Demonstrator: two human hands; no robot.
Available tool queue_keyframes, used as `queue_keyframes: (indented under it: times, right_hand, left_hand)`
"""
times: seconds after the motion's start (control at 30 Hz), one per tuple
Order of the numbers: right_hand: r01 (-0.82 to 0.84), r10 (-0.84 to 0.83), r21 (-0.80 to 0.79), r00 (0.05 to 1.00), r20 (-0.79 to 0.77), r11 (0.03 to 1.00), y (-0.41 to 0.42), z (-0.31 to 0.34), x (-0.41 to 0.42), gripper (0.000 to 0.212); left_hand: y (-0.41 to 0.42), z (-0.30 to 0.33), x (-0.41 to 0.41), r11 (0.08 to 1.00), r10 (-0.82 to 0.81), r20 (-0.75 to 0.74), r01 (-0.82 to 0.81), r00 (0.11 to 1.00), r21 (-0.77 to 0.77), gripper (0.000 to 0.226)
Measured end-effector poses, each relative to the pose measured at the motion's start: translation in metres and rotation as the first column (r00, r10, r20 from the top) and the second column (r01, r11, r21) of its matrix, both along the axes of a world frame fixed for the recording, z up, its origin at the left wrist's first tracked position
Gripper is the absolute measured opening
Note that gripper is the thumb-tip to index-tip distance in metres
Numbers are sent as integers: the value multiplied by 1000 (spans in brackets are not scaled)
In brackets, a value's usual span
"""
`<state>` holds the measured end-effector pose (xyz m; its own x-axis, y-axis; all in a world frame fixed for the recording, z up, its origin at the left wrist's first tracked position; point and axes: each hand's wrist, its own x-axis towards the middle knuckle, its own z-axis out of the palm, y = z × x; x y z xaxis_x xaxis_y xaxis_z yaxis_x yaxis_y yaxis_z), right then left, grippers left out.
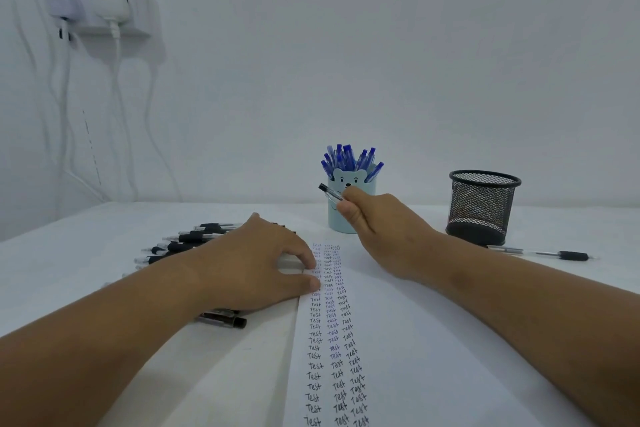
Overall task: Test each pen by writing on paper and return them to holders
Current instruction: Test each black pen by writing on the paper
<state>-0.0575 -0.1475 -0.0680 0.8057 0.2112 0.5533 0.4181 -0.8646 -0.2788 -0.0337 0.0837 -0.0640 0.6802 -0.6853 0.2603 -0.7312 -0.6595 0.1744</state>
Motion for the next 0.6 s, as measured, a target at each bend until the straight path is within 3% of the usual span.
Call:
queue_keyframes:
  times: [0.1, 0.27, 0.47, 0.6]
  right_hand:
    - [-2, 2, -51, 1000, -11, 999, 3, 3, -2, 23]
    - [-4, 5, -69, 1000, 22, 998, -3, 39, -5, 15]
    - [156, -193, -216, 968, -161, 964, -36, 63, -41, 10]
    - [269, -308, -171, 914, -266, 948, -77, 50, -76, 8]
  left_hand:
    - [-5, 3, -7, 999, -47, 13, 47, 999, -5, 40]
    - [-15, 2, -22, 992, -106, 50, 102, 993, 69, 67]
    - [-14, 2, -31, 990, -69, 43, 63, 997, 124, 58]
    - [-22, -1, -39, 990, -98, 73, 90, 993, 107, 61]
